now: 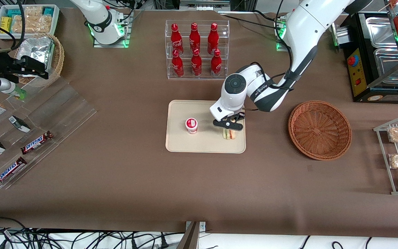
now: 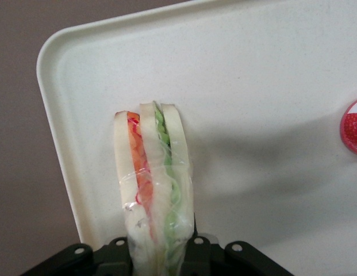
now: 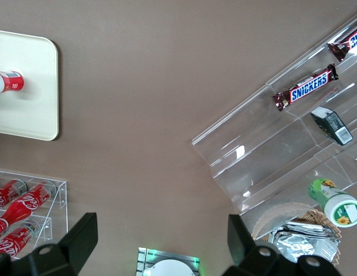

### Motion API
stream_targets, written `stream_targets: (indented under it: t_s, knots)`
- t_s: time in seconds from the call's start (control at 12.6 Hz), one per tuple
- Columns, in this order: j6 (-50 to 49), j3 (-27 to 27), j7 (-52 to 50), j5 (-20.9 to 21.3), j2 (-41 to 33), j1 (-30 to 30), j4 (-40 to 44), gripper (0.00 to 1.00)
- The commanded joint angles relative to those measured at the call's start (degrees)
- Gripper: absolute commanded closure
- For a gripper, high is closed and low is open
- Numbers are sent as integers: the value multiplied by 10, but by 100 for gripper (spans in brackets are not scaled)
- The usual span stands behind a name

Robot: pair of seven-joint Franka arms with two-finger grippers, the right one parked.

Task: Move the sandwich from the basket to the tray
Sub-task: 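Lower the sandwich onto the tray beside the red cup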

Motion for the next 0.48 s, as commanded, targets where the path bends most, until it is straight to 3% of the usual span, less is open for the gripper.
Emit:
stream_targets:
  t_s: [0.0,0.4]
  knots:
    - [-9,2,-29,14,-3,-4,4,3]
    - [-65,-1,-52,5,-46,4,28,0]
